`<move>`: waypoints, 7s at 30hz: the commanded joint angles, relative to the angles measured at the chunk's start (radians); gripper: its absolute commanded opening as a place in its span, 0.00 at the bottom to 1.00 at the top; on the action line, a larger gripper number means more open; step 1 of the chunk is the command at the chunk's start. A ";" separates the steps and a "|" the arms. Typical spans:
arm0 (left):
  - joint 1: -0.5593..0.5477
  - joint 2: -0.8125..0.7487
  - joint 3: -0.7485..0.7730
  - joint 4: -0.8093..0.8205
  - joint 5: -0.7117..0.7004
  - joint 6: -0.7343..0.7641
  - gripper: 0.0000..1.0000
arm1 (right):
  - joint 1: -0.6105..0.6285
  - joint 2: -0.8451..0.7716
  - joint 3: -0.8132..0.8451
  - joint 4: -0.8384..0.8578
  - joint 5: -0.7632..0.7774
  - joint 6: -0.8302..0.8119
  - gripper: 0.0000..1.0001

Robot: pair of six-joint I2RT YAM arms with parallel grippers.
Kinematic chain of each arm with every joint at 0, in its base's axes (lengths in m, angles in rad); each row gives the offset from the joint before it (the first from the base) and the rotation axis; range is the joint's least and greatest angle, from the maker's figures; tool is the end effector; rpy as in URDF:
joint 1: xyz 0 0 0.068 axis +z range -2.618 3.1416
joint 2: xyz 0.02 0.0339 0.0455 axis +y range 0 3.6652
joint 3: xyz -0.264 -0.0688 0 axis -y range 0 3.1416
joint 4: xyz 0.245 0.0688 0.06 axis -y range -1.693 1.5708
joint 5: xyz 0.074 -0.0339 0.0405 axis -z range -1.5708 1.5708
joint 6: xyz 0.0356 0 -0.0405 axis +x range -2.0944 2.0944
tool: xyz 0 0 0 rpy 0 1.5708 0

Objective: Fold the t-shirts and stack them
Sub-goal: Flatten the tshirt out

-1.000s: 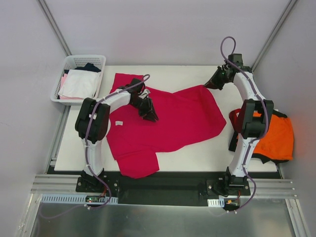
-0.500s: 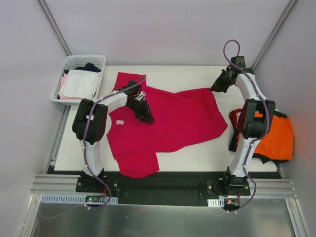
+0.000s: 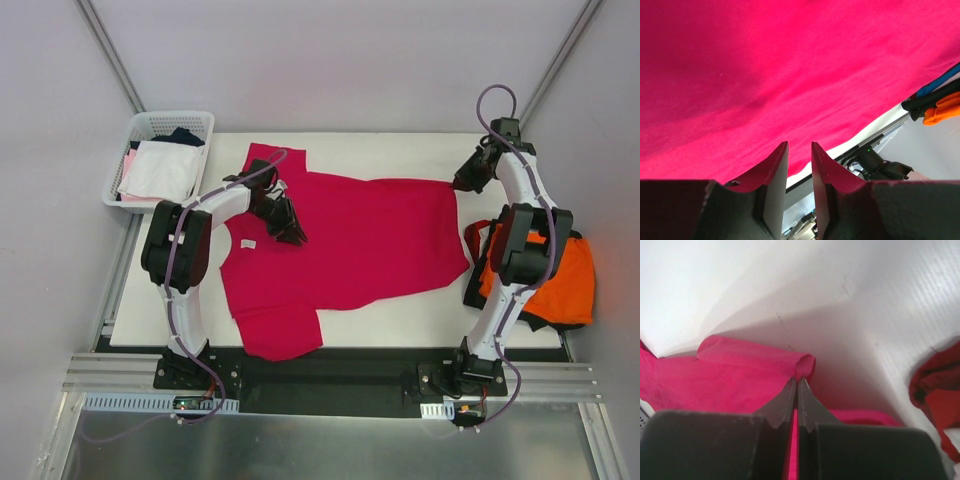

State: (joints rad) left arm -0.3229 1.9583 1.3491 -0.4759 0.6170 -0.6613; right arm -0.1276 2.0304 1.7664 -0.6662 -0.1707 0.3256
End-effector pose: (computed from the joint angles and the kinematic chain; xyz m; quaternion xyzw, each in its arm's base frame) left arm 0.3757 -0.1475 0.1758 -0.0838 0.9239 -0.3680 0.0627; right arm 0.4515 -0.0518 0.2566 0.1863 0.9275 0.1115 0.3042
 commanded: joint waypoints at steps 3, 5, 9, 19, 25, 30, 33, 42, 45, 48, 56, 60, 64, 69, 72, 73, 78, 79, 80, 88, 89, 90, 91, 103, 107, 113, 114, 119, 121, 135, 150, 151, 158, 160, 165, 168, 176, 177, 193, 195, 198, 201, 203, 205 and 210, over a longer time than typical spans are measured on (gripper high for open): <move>-0.001 -0.045 0.001 -0.009 -0.011 0.005 0.25 | -0.041 -0.073 0.004 -0.018 0.056 0.013 0.01; -0.001 -0.044 0.002 -0.009 -0.011 0.002 0.25 | -0.050 -0.064 0.008 -0.021 0.057 0.009 0.01; -0.001 -0.044 -0.001 -0.009 -0.013 -0.003 0.25 | -0.067 -0.052 0.016 -0.019 0.066 0.007 0.01; 0.004 -0.073 0.076 -0.024 -0.115 -0.008 0.25 | -0.084 0.053 0.091 -0.081 -0.081 -0.023 0.41; 0.001 -0.095 0.203 -0.029 -0.118 -0.046 0.26 | -0.084 -0.018 0.071 -0.052 -0.087 -0.039 0.46; -0.001 -0.046 0.286 -0.027 -0.125 -0.041 0.27 | -0.069 0.000 0.068 -0.018 -0.232 -0.020 0.43; -0.002 0.022 0.323 -0.026 -0.134 -0.046 0.26 | -0.024 0.036 0.076 -0.033 -0.285 -0.031 0.31; -0.002 0.237 0.488 -0.004 -0.169 -0.032 0.00 | 0.082 0.112 0.039 -0.015 -0.329 -0.026 0.06; 0.004 0.267 0.531 -0.004 -0.195 -0.035 0.00 | 0.103 0.116 0.009 -0.004 -0.366 -0.022 0.06; 0.019 0.281 0.551 -0.004 -0.270 -0.043 0.00 | 0.124 0.123 0.002 -0.025 -0.389 -0.043 0.06; 0.120 0.199 0.421 -0.020 -0.411 -0.193 0.07 | 0.232 0.116 0.008 -0.110 -0.371 -0.051 0.08; 0.124 0.183 0.444 -0.027 -0.418 -0.198 0.07 | 0.304 0.096 0.005 -0.177 -0.204 -0.074 0.09; 0.110 0.192 0.489 -0.030 -0.379 -0.207 0.08 | 0.368 0.094 0.002 -0.185 -0.127 -0.071 0.08; 0.096 0.185 0.513 -0.029 -0.349 -0.153 0.09 | 0.410 0.135 0.053 -0.184 -0.125 -0.063 0.08; 0.096 0.171 0.467 -0.027 -0.339 -0.153 0.09 | 0.419 0.136 0.056 -0.184 -0.108 -0.054 0.07; 0.094 0.175 0.450 -0.027 -0.335 -0.156 0.08 | 0.419 0.134 0.051 -0.178 -0.107 -0.053 0.07; 0.036 0.308 0.524 0.002 -0.226 -0.152 0.05 | 0.419 0.105 -0.004 -0.161 -0.095 -0.059 0.07; -0.002 0.333 0.591 0.000 -0.203 -0.141 0.05 | 0.419 0.093 -0.013 -0.154 -0.095 -0.060 0.07; -0.017 0.356 0.622 0.000 -0.198 -0.138 0.05 | 0.419 0.087 -0.024 -0.153 -0.095 -0.060 0.07; -0.027 0.473 0.703 0.000 -0.241 -0.158 0.07 | 0.419 0.014 -0.123 -0.130 -0.102 -0.060 0.07; -0.018 0.476 0.700 0.000 -0.255 -0.158 0.07 | 0.419 0.008 -0.137 -0.133 -0.102 -0.068 0.07; -0.013 0.485 0.694 -0.001 -0.261 -0.156 0.07 | 0.418 -0.004 -0.140 -0.139 -0.096 -0.069 0.07; -0.010 0.487 0.679 0.000 -0.266 -0.156 0.07 | 0.419 -0.012 -0.142 -0.151 -0.093 -0.075 0.07; 0.033 0.337 0.404 -0.024 -0.383 -0.163 0.08 | 0.418 0.017 -0.070 -0.174 -0.050 -0.099 0.08; 0.018 0.335 0.453 -0.023 -0.324 -0.124 0.09 | 0.376 0.111 0.073 -0.174 -0.096 -0.086 0.16; -0.021 0.329 0.568 -0.023 -0.245 -0.121 0.12 | 0.260 0.255 0.315 -0.122 -0.165 0.000 0.33; -0.027 0.326 0.585 -0.023 -0.234 -0.130 0.13 | 0.243 0.267 0.333 -0.096 -0.170 0.007 0.33; -0.093 0.262 0.561 -0.023 -0.183 -0.129 0.13 | 0.131 0.333 0.380 0.007 -0.236 0.061 0.36; -0.125 0.234 0.506 -0.021 -0.169 -0.115 0.13 | 0.111 0.356 0.386 0.043 -0.254 0.058 0.36; -0.145 0.186 0.348 0.005 -0.094 -0.081 0.14 | 0.000 0.383 0.314 0.166 -0.279 0.092 0.36; -0.159 0.162 0.202 0.054 0.049 -0.077 0.14 | -0.021 0.364 0.205 0.178 -0.311 0.053 0.36; -0.159 0.162 0.197 0.054 0.050 -0.075 0.14 | -0.017 0.360 0.196 0.183 -0.311 0.055 0.36; -0.159 0.085 0.141 0.053 0.050 -0.051 0.14 | -0.009 0.194 0.021 0.200 -0.231 0.044 0.35; -0.160 0.030 0.113 0.051 0.033 -0.028 0.15 | -0.014 0.142 -0.016 0.200 -0.185 0.029 0.35; -0.159 -0.120 0.084 0.028 -0.075 0.018 0.15 | -0.015 0.047 0.004 0.151 -0.178 0.003 0.35; -0.159 -0.179 0.090 -0.009 -0.158 0.046 0.16 | -0.010 -0.008 -0.018 0.125 -0.149 -0.002 0.35; -0.079 -0.180 -0.013 -0.113 -0.215 0.042 0.17 | 0.058 -0.065 -0.110 0.031 -0.223 -0.046 0.12; -0.056 -0.174 -0.040 -0.118 -0.205 0.035 0.17 | 0.072 -0.071 -0.122 0.019 -0.227 -0.060 0.05; -0.038 -0.110 -0.059 -0.193 -0.261 0.028 0.16 | 0.233 -0.093 -0.309 -0.036 -0.282 -0.095 0.01; -0.036 -0.066 0.000 -0.266 -0.322 0.019 0.16 | 0.250 -0.082 -0.308 -0.041 -0.280 -0.097 0.01; -0.036 -0.023 0.070 -0.360 -0.402 0.014 0.15 | 0.264 -0.073 -0.308 -0.042 -0.288 -0.089 0.01; -0.036 0.002 0.107 -0.404 -0.462 0.008 0.15 | 0.289 -0.067 -0.303 -0.053 -0.294 -0.085 0.01; -0.036 0.013 0.114 -0.412 -0.468 0.005 0.15 | 0.310 -0.062 -0.298 -0.065 -0.285 -0.088 0.01; -0.038 0.034 0.120 -0.411 -0.452 -0.001 0.15 | 0.324 -0.053 -0.295 -0.075 -0.285 -0.089 0.01; -0.041 0.092 0.142 -0.408 -0.439 -0.006 0.15 | 0.344 -0.012 -0.272 -0.078 -0.296 -0.073 0.01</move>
State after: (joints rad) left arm -0.3542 2.0113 1.4509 -0.8295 0.1997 -0.6468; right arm 0.2028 1.9926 1.4582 -0.7094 -0.4442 0.2493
